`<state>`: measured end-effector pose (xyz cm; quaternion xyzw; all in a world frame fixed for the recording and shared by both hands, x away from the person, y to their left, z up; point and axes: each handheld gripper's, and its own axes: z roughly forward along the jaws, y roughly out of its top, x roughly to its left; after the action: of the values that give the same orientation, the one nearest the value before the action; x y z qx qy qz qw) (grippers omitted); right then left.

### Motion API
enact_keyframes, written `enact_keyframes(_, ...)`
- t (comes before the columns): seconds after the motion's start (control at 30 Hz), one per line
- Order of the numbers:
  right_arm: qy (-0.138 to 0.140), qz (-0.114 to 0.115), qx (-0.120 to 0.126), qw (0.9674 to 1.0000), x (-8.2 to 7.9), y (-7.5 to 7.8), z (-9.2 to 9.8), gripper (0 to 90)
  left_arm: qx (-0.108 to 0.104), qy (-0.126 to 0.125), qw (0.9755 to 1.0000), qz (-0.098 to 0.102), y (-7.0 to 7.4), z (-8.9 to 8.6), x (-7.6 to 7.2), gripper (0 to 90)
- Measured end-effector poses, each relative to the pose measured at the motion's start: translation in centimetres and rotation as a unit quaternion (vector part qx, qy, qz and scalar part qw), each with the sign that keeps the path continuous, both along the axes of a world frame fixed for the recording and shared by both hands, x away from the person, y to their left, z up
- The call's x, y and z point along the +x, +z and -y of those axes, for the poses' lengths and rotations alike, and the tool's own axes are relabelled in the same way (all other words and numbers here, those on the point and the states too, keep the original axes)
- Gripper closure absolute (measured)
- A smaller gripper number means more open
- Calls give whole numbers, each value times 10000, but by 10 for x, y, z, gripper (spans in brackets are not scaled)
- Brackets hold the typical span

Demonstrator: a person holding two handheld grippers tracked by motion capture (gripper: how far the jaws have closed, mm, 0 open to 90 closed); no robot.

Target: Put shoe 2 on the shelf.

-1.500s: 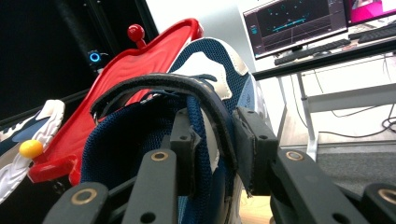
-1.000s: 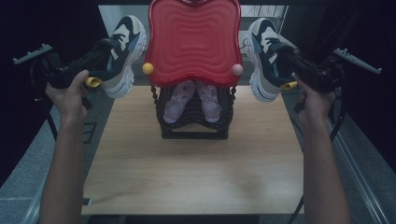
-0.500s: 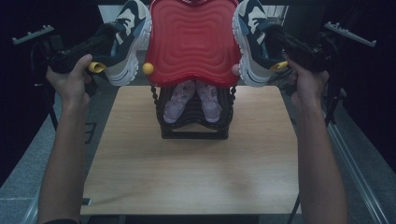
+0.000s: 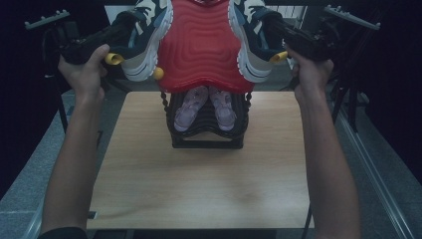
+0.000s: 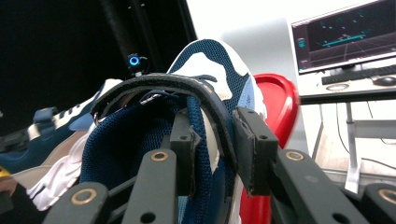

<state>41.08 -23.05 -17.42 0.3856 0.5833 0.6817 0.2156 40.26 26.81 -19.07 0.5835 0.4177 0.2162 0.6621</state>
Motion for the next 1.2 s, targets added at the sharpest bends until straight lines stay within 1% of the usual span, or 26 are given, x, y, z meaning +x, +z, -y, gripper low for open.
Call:
enact_keyframes(0.1,28,-13,-54,10000,2,3,-8,701,84,3,10000,4,2,8,4,717)
enact_keyframes(0.2,45,-68,-66,9999,6,5,-15,701,111,-72,9999,-37,4,16,8,717)
enact_keyframes(0.23,49,-55,-105,9999,8,6,-18,701,138,-97,9998,-42,5,18,9,718)
enact_keyframes(0.27,68,-51,-142,9999,9,6,-20,701,157,-112,9998,-33,6,21,10,718)
enact_keyframes(0.33,103,-59,-138,9998,11,7,-23,702,188,-129,9997,-10,6,24,10,719)
enact_keyframes(0.4,103,-64,-112,9999,13,8,-25,702,170,-160,9997,-8,6,29,12,719)
enact_keyframes(0.57,80,-144,-73,9998,18,9,-30,702,186,-141,9997,11,10,38,15,719)
enact_keyframes(0.67,112,-126,-105,9998,21,11,-34,702,134,-189,9997,2,11,45,18,719)
enact_keyframes(0.73,116,-125,-127,9998,24,11,-37,702,172,-185,9997,-11,13,50,22,719)
enact_keyframes(0.83,71,-159,-153,9997,28,12,-41,703,253,-118,9996,-14,13,57,26,719)
enact_keyframes(0.87,60,-167,-159,9997,29,13,-42,703,250,-111,9996,-27,13,59,28,719)
enact_keyframes(0.93,42,-193,-213,9996,31,13,-43,703,184,-141,9997,-101,11,64,34,719)
enact_keyframes(0.97,42,-193,-213,9996,31,13,-43,703,184,-141,9997,-101,11,64,34,719)
enact_keyframes(1.0,42,-185,-238,9995,34,15,-46,702,124,-162,9996,-210,10,67,41,718)
enact_keyframes(1.07,-1,-161,-245,9996,36,14,-50,703,169,-52,9998,-135,8,70,43,719)
enact_keyframes(1.13,-104,-293,-262,9992,39,12,-53,702,220,-13,9997,-93,6,71,44,719)
enact_keyframes(1.17,-191,-289,-304,9989,40,10,-54,703,235,1,9997,-72,3,72,44,719)
enact_keyframes(1.2,-191,-289,-304,9989,40,10,-54,703,235,1,9997,-72,3,72,44,719)
